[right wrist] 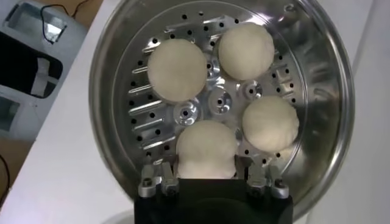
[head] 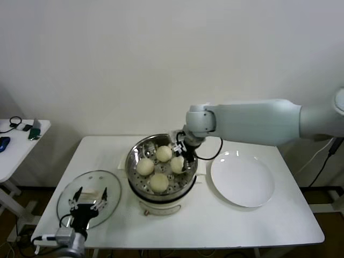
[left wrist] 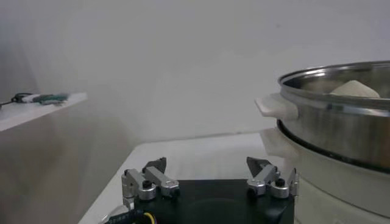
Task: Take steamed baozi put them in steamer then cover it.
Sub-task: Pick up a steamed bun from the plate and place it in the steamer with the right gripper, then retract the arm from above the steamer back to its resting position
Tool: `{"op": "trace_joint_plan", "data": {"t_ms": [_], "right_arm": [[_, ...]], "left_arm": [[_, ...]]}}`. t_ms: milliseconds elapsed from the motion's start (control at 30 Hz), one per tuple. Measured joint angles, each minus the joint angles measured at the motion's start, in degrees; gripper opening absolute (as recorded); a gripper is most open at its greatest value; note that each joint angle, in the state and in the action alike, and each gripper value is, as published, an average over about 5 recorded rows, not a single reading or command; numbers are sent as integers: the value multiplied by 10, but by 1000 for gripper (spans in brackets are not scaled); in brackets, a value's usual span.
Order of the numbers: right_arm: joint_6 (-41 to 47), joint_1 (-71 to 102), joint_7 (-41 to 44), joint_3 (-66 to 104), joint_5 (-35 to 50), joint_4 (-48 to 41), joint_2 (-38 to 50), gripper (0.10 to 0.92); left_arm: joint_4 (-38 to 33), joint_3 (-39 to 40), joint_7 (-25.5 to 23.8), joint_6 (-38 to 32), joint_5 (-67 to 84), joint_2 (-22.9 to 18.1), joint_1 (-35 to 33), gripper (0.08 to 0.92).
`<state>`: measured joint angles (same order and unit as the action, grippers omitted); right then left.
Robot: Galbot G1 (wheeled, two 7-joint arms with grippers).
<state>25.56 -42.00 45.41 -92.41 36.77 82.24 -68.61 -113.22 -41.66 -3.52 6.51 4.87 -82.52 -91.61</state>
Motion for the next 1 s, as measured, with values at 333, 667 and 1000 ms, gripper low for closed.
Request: {"op": "trace_joint_plan", "data": {"t_ms": [333, 667, 1000], "right_arm": [[-8, 12, -4, 8, -14, -11, -4, 791], [-20, -22, 12, 67, 72, -22, 46, 823], [-33, 82, -158, 276, 145, -7, 161, 823]], "left_arm": [[-2, -1, 1, 1, 2, 0, -1, 823], [-14, 0, 4, 16, 12, 0, -1, 823], [-20, 7, 18, 26, 13, 1, 6, 823]]}}
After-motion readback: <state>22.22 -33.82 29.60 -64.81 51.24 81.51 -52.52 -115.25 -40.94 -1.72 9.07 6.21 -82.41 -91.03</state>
